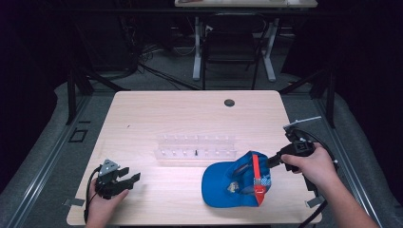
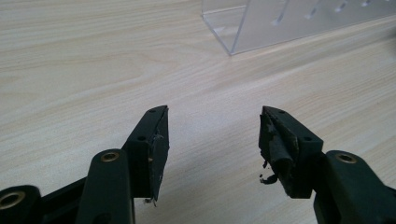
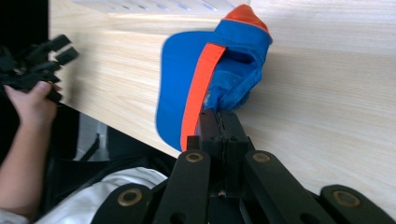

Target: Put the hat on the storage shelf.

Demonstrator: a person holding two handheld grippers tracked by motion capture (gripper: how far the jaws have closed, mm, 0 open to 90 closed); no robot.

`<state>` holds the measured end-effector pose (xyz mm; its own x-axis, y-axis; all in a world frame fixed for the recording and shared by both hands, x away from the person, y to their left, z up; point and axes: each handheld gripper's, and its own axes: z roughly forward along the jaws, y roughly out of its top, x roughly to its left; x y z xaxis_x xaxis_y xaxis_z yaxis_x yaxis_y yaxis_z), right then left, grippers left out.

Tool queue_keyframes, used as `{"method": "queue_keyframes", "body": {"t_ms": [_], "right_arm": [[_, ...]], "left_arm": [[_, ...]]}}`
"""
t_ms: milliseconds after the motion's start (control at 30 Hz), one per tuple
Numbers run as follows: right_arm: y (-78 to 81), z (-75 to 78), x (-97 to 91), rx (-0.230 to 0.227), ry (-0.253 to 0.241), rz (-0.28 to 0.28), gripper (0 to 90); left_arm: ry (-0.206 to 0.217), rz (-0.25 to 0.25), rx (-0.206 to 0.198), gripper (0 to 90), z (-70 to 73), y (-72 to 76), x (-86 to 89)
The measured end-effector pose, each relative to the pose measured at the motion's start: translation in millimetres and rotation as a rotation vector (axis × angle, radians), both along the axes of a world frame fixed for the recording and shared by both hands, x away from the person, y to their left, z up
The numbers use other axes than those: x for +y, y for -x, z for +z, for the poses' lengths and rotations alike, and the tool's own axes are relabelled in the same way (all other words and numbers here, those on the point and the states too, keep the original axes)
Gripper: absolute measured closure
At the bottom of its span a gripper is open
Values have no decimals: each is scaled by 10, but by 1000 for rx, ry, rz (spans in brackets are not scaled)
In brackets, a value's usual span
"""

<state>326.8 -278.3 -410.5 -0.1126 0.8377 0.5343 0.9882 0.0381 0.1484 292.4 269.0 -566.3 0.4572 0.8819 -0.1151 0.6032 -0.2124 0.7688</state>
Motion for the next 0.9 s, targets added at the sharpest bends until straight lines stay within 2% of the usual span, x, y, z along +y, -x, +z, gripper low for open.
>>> {"method": "queue_keyframes", "body": {"t_ms": [167, 200, 400, 433, 467, 500, 633, 667, 900], "right_arm": [[4, 49, -26, 3, -38, -3, 900], [10, 52, -15, 0, -49, -22, 900], [21, 134, -28, 4, -122, 11, 900], [21, 134, -28, 4, -122, 11, 900], [23, 150, -32, -9, -127, 22, 900], [33, 203, -21, -21, -160, 20, 900], [46, 274, 2, -40, -182, 19, 900], [52, 319, 31, -57, -203, 20, 900], [59, 446, 104, -70, -278, 46, 900]], "left_arm": [[-2, -4, 3, 433, 3, 1, -1], [-2, -4, 3, 433, 3, 1, -1], [-1, -2, -1, 433, -3, 2, -8], [-1, -2, -1, 433, -3, 2, -8], [-7, 2, -1, 433, -4, 1, -12], [-12, 3, 0, 437, -6, 0, -14], [-8, 3, -2, 437, -8, -1, -17], [-8, 2, -1, 437, -9, -1, -20], [-7, 2, 2, 437, -5, -2, -19]]}}
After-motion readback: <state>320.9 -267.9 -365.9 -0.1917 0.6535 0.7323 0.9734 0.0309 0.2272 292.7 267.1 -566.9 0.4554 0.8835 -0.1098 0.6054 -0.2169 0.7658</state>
